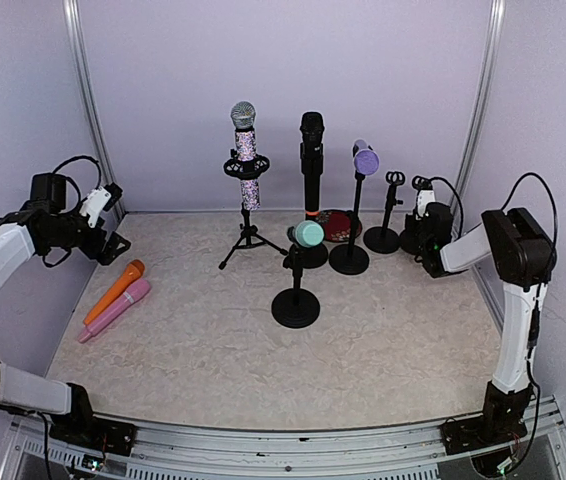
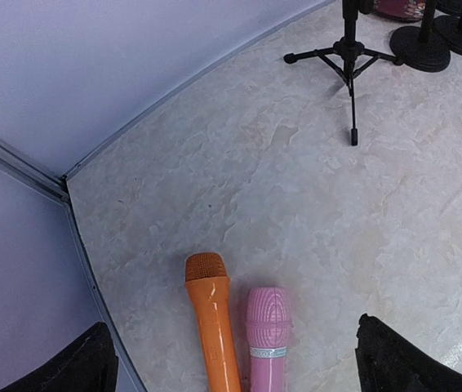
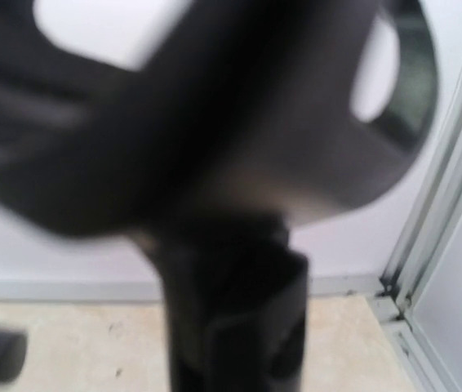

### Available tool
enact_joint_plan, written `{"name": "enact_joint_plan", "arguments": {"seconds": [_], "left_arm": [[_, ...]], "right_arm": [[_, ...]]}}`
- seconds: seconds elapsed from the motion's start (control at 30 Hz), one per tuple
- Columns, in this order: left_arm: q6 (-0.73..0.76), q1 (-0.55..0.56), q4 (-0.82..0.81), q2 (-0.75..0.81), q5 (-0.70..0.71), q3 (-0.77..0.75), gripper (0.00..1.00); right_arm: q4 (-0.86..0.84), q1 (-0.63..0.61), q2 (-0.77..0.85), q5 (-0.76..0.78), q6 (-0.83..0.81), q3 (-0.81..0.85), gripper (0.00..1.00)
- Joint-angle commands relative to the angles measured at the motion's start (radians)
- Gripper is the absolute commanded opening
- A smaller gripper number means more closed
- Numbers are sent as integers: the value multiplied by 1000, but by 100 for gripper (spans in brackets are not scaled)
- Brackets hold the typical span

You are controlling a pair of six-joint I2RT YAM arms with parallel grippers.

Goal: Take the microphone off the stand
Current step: Place the microphone stand at the center of the board.

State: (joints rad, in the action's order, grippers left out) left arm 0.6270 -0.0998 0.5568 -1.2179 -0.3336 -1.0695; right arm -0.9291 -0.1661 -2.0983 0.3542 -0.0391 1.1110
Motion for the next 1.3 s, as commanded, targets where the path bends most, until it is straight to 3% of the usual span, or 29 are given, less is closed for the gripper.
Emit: {"name": "enact_joint_plan", "arguments": {"seconds": [0.0,0.3,0.53,0.83,0.87,0.93,1.0,1.1,1.2,1.27], "left_arm": [[-12,-7,19,-10,-37,-37,99],[7,2,38,7,-28,-23,99],[4,18,40,-1,-27,-30,99],[19,77,39,15,-6,0,99],[20,86,42,16,0,3,99],[19,99,54,15,10,4,99],[19,103,67,14,7,1,99],[15,103,84,6,5,-7,99],[24,104,102,-10,-3,-20,99],[21,104,111,-23,-4,-28,99]], "right_arm": [[-52,19,-42,28,-41,97,0],[-13,50,-61,45,-25,93,0],[106,54,-78,-63,73,146,0],[197,54,-79,-94,102,182,0],[194,54,-69,-85,102,175,4],[170,49,-46,-64,89,148,35],[134,37,-14,-25,56,108,51],[154,4,38,36,-1,96,84],[157,-32,130,71,-3,33,99],[161,-60,194,102,13,-27,100]]}}
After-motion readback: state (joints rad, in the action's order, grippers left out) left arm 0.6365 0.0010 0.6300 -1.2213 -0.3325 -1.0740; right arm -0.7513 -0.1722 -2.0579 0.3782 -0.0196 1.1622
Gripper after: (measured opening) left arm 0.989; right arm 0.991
